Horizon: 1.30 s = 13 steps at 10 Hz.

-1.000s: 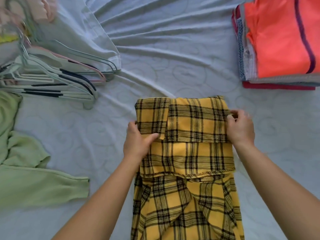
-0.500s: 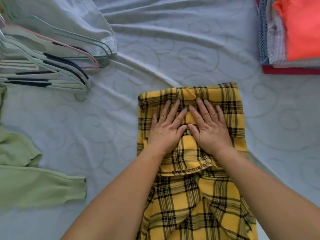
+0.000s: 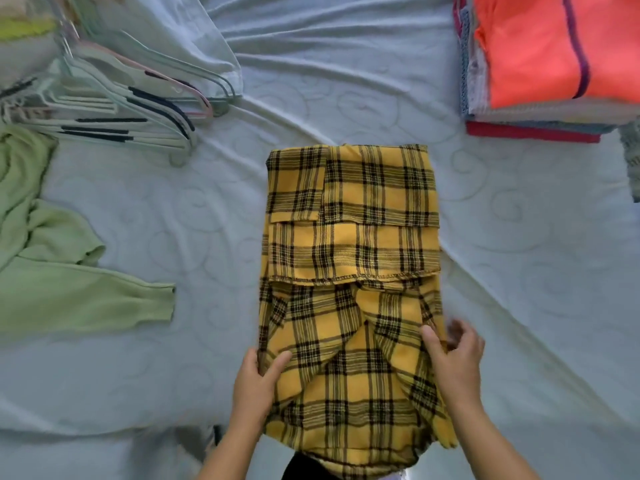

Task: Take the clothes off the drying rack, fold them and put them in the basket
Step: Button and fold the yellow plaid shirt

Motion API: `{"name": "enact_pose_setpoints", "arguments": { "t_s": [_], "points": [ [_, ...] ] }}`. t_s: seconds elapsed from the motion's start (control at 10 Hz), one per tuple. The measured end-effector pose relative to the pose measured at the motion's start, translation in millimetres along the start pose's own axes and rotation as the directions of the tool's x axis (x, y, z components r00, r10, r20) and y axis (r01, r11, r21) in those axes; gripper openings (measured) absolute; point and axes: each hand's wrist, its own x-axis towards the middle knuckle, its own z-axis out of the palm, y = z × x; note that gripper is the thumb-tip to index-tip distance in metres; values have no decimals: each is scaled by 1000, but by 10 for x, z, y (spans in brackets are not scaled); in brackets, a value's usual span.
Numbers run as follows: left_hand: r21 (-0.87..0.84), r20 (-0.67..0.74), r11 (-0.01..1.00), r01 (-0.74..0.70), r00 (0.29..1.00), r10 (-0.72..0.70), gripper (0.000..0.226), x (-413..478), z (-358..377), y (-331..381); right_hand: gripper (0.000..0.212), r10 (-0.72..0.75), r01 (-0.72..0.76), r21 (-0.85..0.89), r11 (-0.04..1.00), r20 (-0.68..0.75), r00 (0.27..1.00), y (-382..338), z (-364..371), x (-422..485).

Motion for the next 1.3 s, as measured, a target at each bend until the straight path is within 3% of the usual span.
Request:
{"name": "enact_pose_setpoints", "arguments": {
  "t_s": [0.1,0.2,0.3,0.4,0.5,0.6,0.7,0.8,0.9,1.0,1.1,1.2,1.3],
  "points": [
    [-18,112,994,112,988,-110,81,-110,-54,-205,46,132,-143,30,989,241,962,265,-96,-225],
    [-49,320,983,176,935,-152,72,-360,-223,-230,30,219,-246,-2,969,464,858,347,-249,-368],
    [-156,504,974,162,862,-62,98,-548,-443,-107,23,277,-407,68,911,632,724,126,-529,-448],
    [-347,542,928,134,836,82,83,-625,-590,275,48,193,-519,220,826,755,626,-224,-729,-358],
    [-557,533,823,111,807,253,65,-447,-613,974,58,-65,-584,431,688,838,542,-774,-729,-107],
    [-635,522,754,167,812,260,42,48,-559,1726,53,-104,-527,586,615,723,682,-1387,-554,365],
    [-743,383,651,153,895,227,59,594,-468,2230,66,61,-530,728,436,563,824,-1721,-386,927],
    [-698,203,716,28,966,160,47,913,-351,2220,58,79,-350,772,530,366,927,-1718,-242,1142],
    [-258,-82,947,-194,981,178,31,1035,-245,1877,36,7,-70,558,827,114,993,-1460,-148,1017],
    [76,-150,960,-271,948,280,47,1072,-209,1699,46,-77,85,166,982,-54,996,-1264,-61,965],
    [255,-162,849,-463,845,509,70,1169,-193,1898,68,-265,264,-25,964,-50,963,-1408,3,1122],
    [519,29,559,-647,667,745,73,1350,-121,2353,58,-464,479,-316,819,128,877,-1677,30,1530],
    [572,193,453,-684,649,736,37,1531,-75,2706,24,-568,587,-303,751,159,808,-1958,-96,1794]
  ]
}}
